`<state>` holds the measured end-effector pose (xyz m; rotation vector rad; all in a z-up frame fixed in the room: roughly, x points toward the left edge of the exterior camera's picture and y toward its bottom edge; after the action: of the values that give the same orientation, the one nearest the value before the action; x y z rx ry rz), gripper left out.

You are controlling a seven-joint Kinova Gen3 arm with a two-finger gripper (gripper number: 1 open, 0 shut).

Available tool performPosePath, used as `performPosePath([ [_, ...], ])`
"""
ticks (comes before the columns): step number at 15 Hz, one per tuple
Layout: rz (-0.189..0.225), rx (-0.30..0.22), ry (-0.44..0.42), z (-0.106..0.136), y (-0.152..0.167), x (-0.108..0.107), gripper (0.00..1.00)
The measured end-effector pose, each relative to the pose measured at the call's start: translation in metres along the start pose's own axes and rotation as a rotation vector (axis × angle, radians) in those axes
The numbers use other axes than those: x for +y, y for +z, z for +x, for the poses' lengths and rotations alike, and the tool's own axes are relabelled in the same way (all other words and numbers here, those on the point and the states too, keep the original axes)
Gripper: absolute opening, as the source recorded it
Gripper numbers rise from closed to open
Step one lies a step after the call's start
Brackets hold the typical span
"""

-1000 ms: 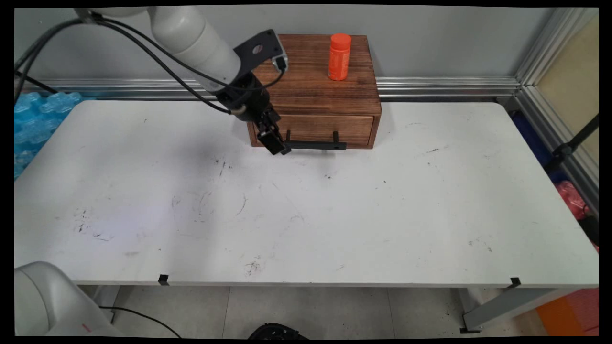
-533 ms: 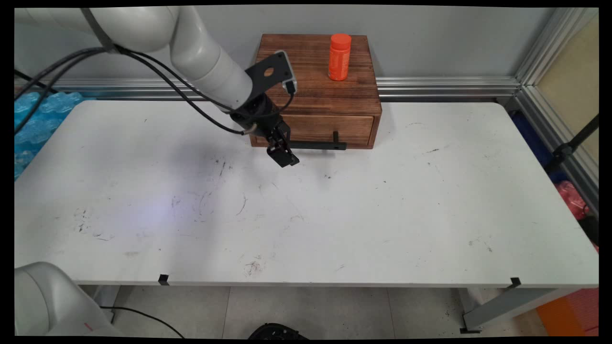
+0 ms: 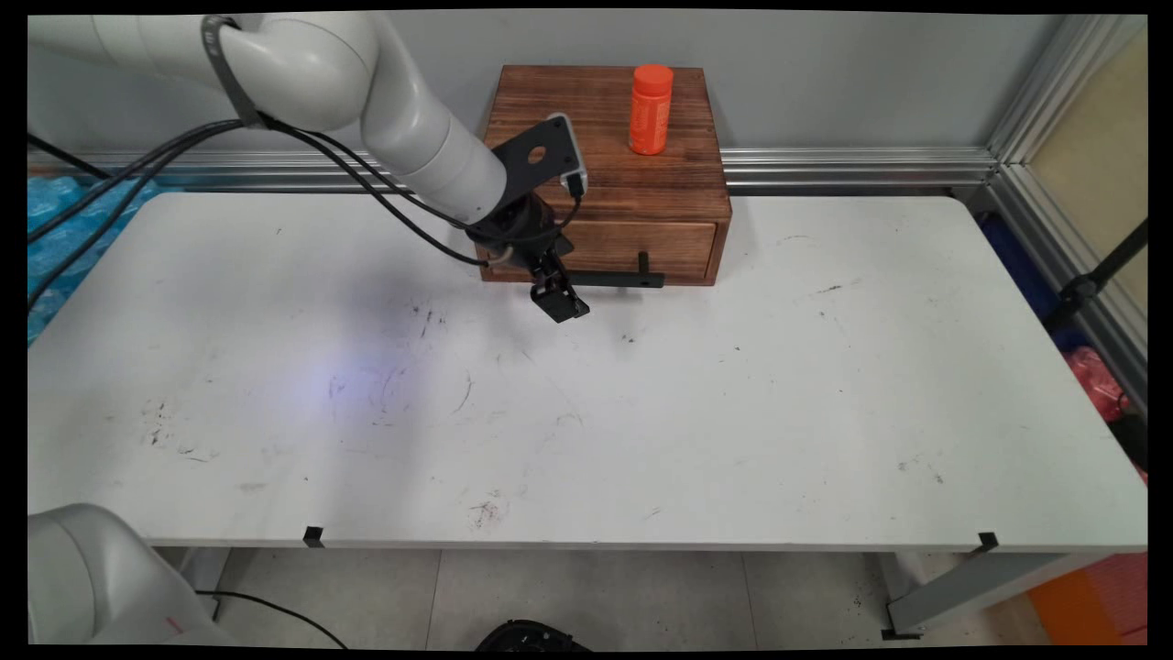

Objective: Open the drawer

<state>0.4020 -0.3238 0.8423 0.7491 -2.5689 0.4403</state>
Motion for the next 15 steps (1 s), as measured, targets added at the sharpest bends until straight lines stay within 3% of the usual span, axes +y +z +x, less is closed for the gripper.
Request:
performPosePath([
  [15,0.008,0.001,0.177,0.000,0.044,-0.015,1.00],
])
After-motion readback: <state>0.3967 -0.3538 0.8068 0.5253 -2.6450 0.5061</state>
